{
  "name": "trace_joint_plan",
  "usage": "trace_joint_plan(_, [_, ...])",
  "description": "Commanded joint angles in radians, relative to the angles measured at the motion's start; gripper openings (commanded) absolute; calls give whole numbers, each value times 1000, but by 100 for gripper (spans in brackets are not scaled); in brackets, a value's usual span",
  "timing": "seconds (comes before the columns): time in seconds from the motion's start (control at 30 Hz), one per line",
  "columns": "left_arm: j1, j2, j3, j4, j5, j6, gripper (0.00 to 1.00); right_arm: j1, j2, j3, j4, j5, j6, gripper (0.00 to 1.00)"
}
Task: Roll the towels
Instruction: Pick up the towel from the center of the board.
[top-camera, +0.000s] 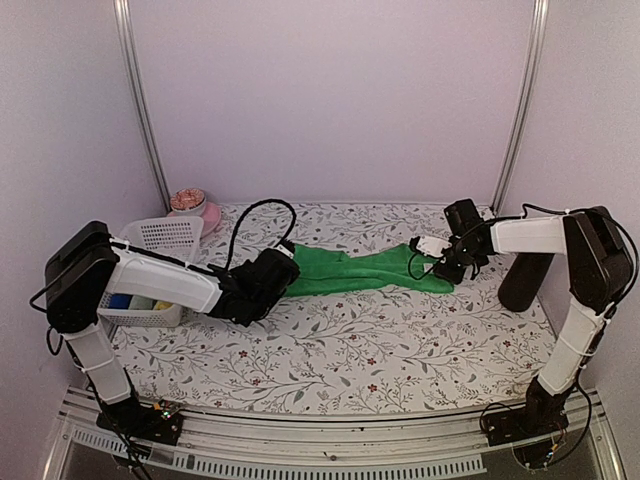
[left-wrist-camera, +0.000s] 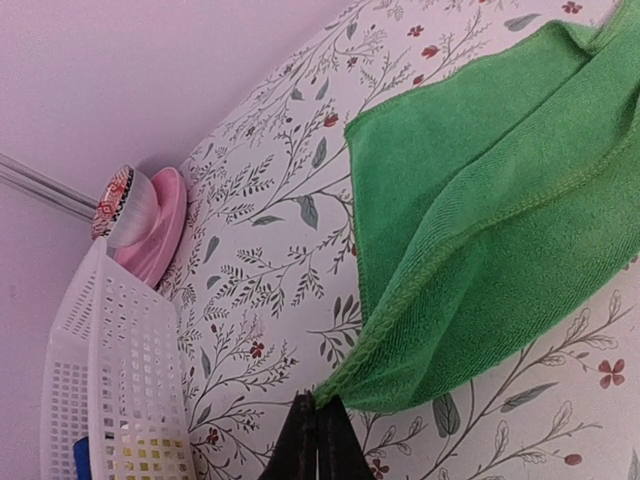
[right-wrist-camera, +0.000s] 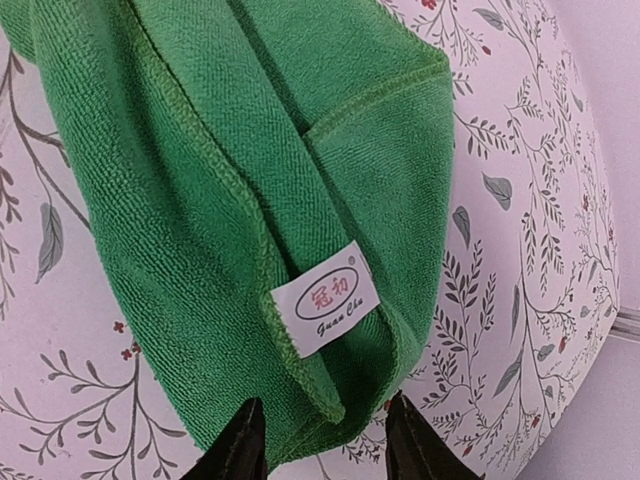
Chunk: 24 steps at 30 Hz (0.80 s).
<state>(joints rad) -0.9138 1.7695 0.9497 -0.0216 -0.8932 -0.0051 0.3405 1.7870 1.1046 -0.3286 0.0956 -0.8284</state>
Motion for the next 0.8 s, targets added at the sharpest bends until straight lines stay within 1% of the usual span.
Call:
trace_joint_plan(0.0, [-10,17,24,-5,11,-12,0,3,4,-14,28,24,-10,42])
trace_joint_plan(0.17, [-10,26,30,-10,15,-13,0,3,16,-24,57,39,-10,41])
trace_joint_plan(0.3, [-10,32,33,-12,16,-13,0,12,38,-25,60,44,-11,38])
trace_joint_plan(0.53, [-10,33,35,-17,17,-17,0,23,46,-29,62,38,-13,37])
trace_joint_plan(0.63, [-12,34,37,-17,19,-16,0,23,46,-29,65,43,-13,29])
trace_joint_plan(0.77, [-12,34,37,-18,19,-17,0,25,53,-32,65,50,-12,27])
